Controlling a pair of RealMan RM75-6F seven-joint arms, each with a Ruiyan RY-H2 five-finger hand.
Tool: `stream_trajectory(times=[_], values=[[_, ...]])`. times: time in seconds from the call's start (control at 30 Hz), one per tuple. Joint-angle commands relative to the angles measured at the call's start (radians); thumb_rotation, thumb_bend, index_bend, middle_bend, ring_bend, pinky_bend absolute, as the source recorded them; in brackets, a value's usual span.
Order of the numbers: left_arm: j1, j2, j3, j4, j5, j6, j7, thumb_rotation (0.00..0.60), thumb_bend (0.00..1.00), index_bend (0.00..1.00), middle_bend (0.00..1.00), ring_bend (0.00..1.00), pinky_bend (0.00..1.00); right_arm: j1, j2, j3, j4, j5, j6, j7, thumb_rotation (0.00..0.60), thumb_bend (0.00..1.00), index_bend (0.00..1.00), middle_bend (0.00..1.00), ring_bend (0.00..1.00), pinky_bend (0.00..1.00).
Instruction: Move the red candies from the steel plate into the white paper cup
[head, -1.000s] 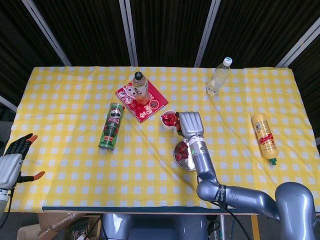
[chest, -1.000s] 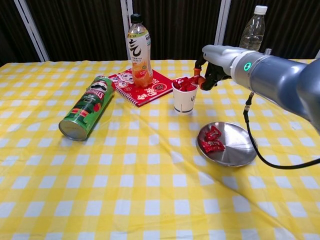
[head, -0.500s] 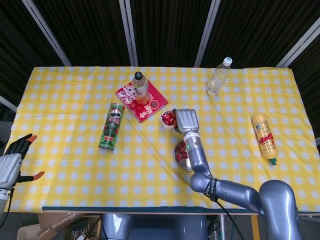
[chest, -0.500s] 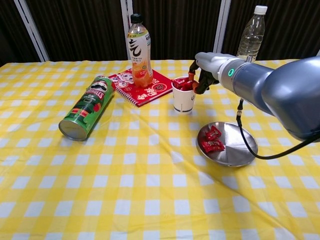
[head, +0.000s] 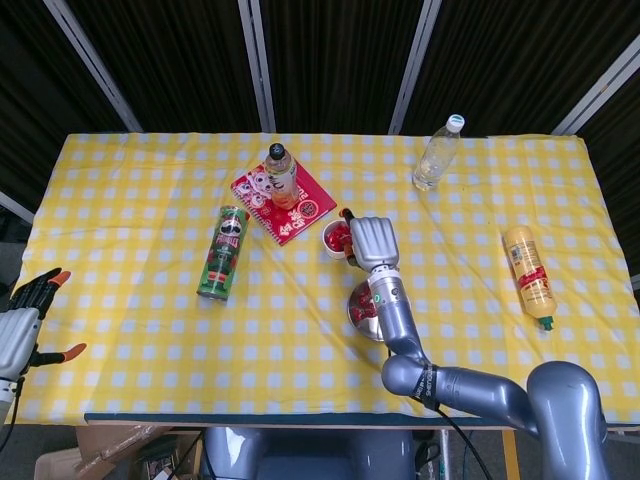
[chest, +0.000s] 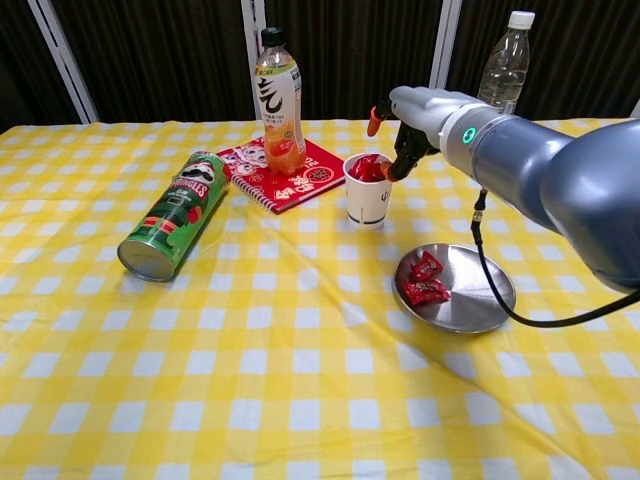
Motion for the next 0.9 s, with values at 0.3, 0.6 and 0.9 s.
stream_trajectory(times=[0.3,0.6,0.9], values=[[0.002,-0.005,0.0,-0.004,0.004,0.009,0.013,0.6,0.03,0.0,0.0,0.0,0.0,-0.095,0.099,-0.062,-0.247,-0.08,0.129,-0.002,0.6,0.49,0.25,0.82,0.9,0.92],[0.002,-0.008,-0.003,-0.013,0.009,0.019,0.042,0.6,0.03,0.0,0.0,0.0,0.0,-0.2,0.17,-0.202,-0.406,-0.185,0.232,-0.028,0.6,0.49,0.27,0.82,0.88,0.91],[0.017,-0.013,0.003,0.01,0.037,0.057,0.033,0.6,0.03,0.0,0.0,0.0,0.0,-0.372,0.352,-0.352,-0.538,-0.433,0.451,0.014,0.6,0.49,0.27,0.8,0.82,0.85]])
